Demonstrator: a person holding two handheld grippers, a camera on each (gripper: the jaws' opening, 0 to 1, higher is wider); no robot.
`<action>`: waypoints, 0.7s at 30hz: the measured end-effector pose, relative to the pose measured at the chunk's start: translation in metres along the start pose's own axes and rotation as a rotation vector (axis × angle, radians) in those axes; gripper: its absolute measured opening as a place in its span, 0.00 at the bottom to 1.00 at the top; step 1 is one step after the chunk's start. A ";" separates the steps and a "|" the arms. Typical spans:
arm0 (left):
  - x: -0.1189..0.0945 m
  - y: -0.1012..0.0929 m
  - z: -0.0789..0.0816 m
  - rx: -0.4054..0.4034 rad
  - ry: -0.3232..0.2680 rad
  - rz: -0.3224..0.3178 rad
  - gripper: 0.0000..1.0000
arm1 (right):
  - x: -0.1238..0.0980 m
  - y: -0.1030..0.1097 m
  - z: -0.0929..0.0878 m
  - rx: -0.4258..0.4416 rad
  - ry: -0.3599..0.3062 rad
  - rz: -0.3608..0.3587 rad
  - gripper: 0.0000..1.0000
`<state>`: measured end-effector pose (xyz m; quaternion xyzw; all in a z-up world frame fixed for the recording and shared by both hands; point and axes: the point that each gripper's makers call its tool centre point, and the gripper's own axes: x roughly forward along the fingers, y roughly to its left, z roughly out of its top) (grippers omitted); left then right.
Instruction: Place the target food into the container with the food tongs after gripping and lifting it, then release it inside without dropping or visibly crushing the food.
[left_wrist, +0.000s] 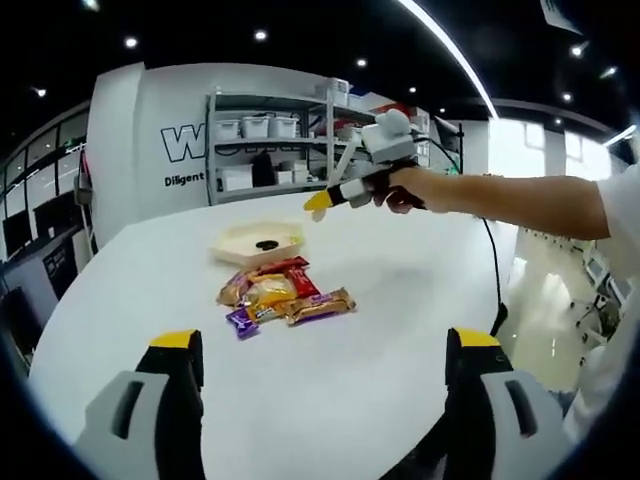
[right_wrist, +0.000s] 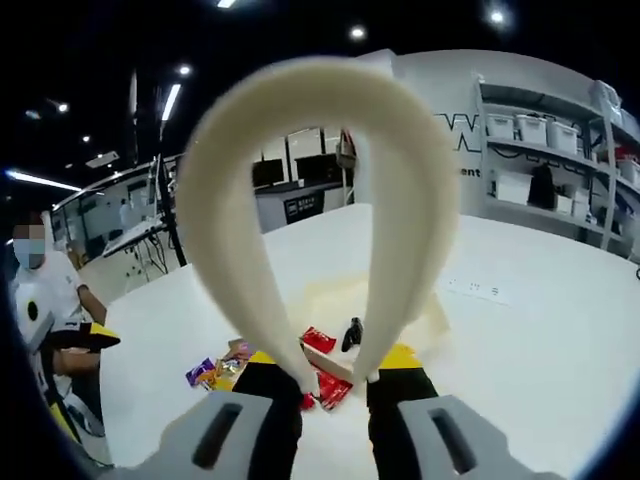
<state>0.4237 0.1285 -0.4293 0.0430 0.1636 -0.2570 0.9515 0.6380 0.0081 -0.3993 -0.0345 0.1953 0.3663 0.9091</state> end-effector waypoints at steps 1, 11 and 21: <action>0.000 -0.001 0.000 0.004 0.000 0.001 0.99 | -0.002 0.000 0.000 0.001 0.001 0.001 0.17; 0.001 -0.006 0.001 0.003 0.001 -0.006 0.99 | -0.011 0.006 -0.001 0.003 -0.011 0.018 0.17; -0.002 -0.008 0.003 -0.013 -0.009 -0.007 0.99 | -0.021 0.018 -0.009 -0.008 -0.004 0.033 0.17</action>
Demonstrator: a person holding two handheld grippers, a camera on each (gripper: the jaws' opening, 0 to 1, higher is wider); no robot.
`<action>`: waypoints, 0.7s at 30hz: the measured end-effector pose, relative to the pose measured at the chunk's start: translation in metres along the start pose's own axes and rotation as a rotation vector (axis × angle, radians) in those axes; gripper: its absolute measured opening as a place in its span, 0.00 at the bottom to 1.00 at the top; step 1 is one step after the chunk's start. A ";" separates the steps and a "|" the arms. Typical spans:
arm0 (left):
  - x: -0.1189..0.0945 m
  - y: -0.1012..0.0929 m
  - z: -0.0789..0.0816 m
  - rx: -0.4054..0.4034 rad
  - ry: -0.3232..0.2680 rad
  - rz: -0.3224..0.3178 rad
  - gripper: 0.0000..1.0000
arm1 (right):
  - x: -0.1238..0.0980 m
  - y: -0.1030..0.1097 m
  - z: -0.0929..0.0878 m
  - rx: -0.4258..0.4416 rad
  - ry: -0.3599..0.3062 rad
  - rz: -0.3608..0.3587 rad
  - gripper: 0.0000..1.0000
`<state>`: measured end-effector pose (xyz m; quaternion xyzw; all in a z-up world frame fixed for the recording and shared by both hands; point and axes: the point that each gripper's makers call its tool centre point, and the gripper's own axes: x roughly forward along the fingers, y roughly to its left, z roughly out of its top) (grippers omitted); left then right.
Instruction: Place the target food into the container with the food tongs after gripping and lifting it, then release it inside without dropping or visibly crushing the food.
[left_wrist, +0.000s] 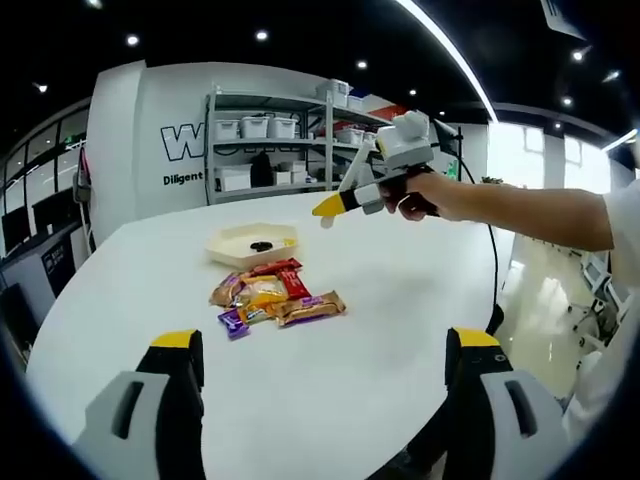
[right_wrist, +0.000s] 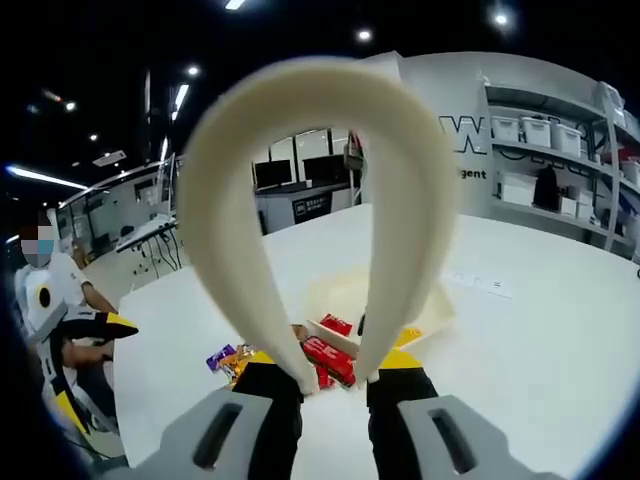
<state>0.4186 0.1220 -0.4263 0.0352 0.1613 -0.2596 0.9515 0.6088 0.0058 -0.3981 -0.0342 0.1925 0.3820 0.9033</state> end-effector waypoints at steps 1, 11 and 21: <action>0.000 0.000 -0.001 0.000 0.001 -0.003 0.99 | -0.001 0.002 -0.001 -0.003 0.002 -0.001 0.17; -0.006 -0.002 -0.002 0.009 -0.007 0.000 0.98 | -0.011 0.022 -0.001 -0.019 0.008 0.017 0.17; -0.018 -0.003 -0.003 0.004 -0.025 0.003 0.97 | -0.005 0.057 -0.010 -0.052 0.042 0.082 0.18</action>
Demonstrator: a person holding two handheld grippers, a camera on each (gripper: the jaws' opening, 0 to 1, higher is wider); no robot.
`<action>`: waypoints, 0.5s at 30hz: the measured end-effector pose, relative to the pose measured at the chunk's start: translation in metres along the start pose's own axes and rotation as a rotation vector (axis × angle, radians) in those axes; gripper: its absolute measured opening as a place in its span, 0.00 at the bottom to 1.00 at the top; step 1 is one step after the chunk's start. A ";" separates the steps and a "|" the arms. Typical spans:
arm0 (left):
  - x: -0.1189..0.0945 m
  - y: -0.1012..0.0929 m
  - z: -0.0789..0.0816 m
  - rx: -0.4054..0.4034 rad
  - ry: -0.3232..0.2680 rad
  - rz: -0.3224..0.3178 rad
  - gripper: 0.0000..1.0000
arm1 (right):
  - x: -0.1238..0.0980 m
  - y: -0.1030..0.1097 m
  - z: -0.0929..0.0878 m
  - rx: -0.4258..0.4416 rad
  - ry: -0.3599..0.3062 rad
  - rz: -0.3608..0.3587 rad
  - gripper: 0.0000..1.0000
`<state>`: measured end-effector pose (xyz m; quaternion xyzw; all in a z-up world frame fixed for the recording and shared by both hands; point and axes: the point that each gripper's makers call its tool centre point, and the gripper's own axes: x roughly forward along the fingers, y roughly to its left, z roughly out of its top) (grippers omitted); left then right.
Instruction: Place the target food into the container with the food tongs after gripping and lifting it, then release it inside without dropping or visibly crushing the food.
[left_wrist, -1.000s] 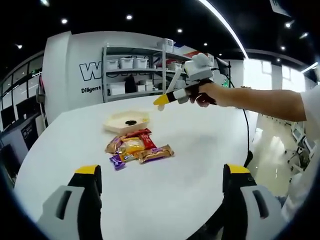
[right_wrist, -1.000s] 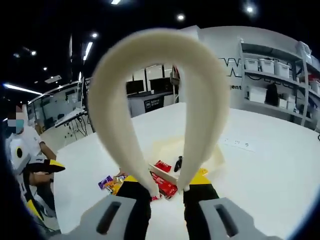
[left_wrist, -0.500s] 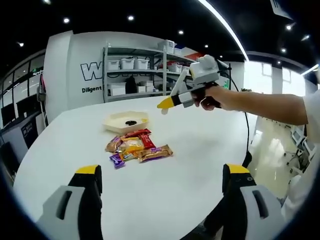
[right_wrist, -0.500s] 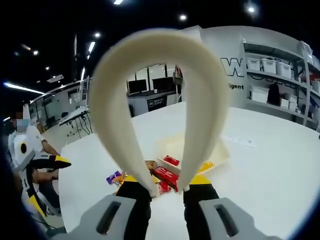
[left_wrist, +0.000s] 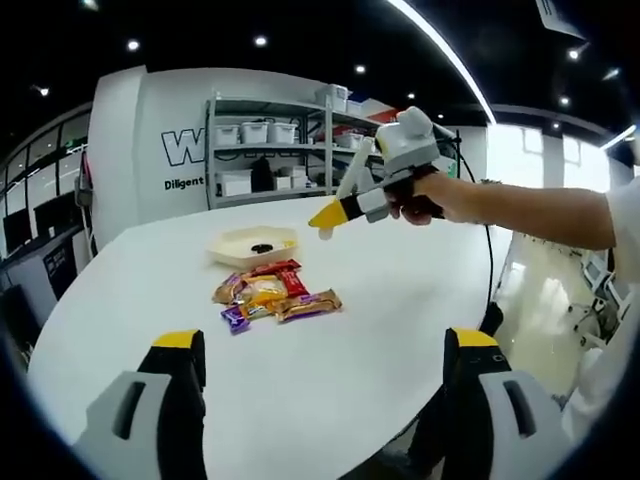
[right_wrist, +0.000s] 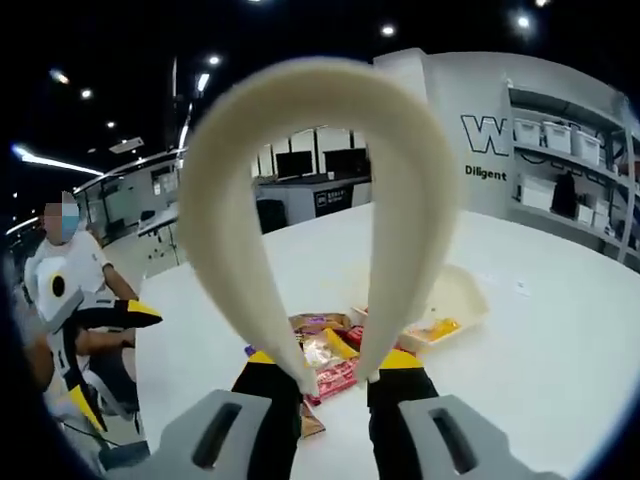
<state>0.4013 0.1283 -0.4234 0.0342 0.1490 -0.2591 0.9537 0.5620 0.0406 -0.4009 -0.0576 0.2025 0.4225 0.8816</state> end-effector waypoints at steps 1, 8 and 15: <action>-0.001 0.001 0.000 0.005 0.002 0.005 0.97 | 0.001 0.002 -0.001 -0.002 0.002 0.004 0.18; -0.014 0.006 -0.001 0.013 -0.008 0.023 0.96 | 0.010 0.019 -0.014 -0.010 0.030 0.046 0.18; -0.016 0.009 -0.006 0.009 -0.003 0.034 0.96 | 0.016 0.032 -0.032 -0.028 0.070 0.080 0.18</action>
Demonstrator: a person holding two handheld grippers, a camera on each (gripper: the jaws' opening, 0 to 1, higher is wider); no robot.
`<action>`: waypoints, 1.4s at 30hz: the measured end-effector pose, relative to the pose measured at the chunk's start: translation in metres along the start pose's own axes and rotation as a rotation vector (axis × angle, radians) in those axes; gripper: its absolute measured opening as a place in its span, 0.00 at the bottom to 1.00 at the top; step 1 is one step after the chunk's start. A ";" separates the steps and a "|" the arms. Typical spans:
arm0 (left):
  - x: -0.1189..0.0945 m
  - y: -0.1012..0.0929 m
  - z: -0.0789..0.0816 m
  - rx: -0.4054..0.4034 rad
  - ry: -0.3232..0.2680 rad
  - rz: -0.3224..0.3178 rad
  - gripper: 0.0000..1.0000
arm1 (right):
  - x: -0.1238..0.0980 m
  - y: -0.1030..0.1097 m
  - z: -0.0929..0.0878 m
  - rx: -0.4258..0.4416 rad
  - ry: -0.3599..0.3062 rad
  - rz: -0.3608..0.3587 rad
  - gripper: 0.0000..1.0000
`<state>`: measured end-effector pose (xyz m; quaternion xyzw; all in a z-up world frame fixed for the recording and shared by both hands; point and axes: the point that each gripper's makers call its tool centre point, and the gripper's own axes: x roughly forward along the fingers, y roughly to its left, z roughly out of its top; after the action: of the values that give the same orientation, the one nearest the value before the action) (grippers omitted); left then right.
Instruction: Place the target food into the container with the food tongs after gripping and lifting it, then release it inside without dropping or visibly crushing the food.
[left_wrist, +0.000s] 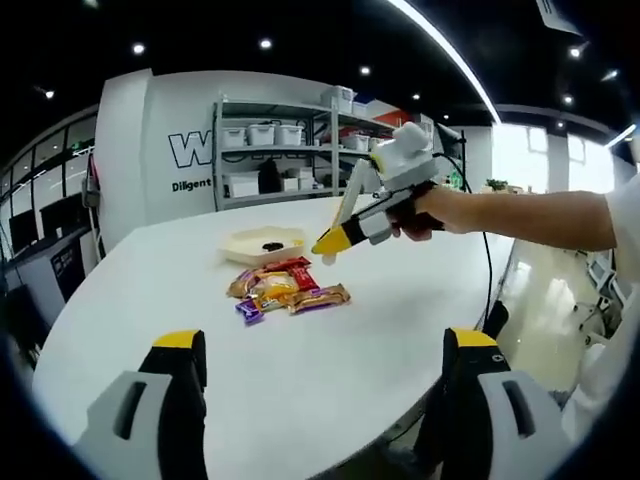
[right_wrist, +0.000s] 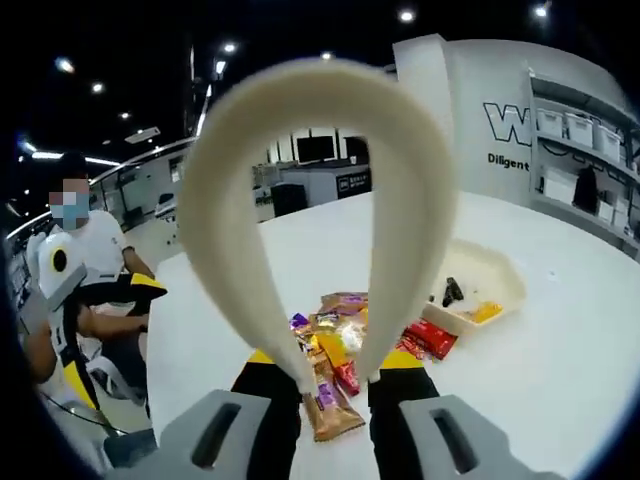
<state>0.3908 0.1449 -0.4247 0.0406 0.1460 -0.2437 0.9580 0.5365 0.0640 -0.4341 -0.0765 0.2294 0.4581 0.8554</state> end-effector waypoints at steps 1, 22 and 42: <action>0.000 0.000 -0.001 0.001 0.002 0.000 0.96 | 0.002 0.000 -0.002 0.004 0.008 0.012 0.18; -0.001 -0.001 -0.005 -0.018 0.004 0.003 0.95 | 0.020 0.005 -0.031 0.043 0.085 0.068 0.20; -0.006 -0.005 0.003 -0.005 -0.012 -0.003 0.94 | 0.013 0.017 -0.036 0.043 0.112 0.065 0.21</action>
<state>0.3842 0.1423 -0.4202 0.0366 0.1408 -0.2452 0.9585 0.5171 0.0714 -0.4703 -0.0761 0.2892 0.4755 0.8273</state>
